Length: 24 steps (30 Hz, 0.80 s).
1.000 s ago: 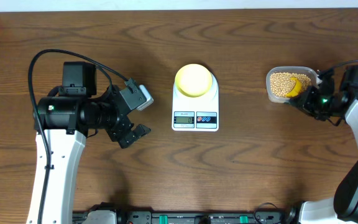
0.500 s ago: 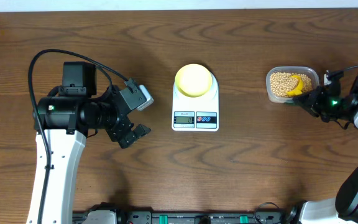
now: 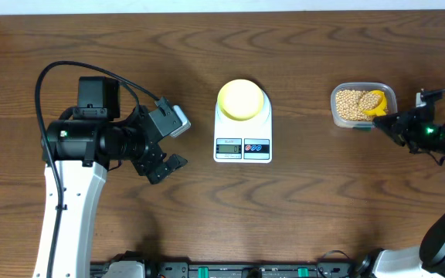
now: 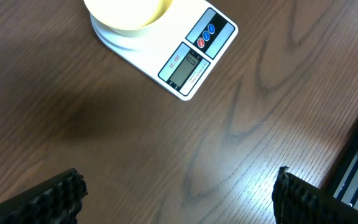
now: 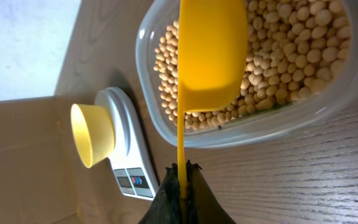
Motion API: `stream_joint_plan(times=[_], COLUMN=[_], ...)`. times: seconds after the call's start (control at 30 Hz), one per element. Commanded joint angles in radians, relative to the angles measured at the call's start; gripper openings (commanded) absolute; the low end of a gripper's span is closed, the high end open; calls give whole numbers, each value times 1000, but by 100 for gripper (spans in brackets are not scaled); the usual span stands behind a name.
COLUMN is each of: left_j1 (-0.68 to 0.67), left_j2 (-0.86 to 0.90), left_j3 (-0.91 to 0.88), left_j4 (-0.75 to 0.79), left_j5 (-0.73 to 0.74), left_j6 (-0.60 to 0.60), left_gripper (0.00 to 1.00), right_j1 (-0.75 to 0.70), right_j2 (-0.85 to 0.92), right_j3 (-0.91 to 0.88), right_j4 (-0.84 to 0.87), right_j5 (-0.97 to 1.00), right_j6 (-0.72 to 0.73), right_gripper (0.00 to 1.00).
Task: Scoop item into bowl and weigh 50g on scale
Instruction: 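Dip the scoop into the soybeans with the right gripper, then lift the filled scoop out of the tub with the right gripper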
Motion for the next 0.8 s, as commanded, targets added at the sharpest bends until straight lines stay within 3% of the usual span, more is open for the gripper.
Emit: stream_joint_plan(times=[0.0,0.77], left_j1=[5,5], left_j2=[3,3], left_j3=[5,5], left_j4=[-3,-3], left_j5=[8,8], left_j6=[9,10], left_gripper=[98,98], right_j1=[-20,-26], right_j2=[10,10], right_j3=[-6,-6], right_j4=[0,-1], right_j5=[-95,-350], right_j6=[2,-5], right_gripper=[1,1])
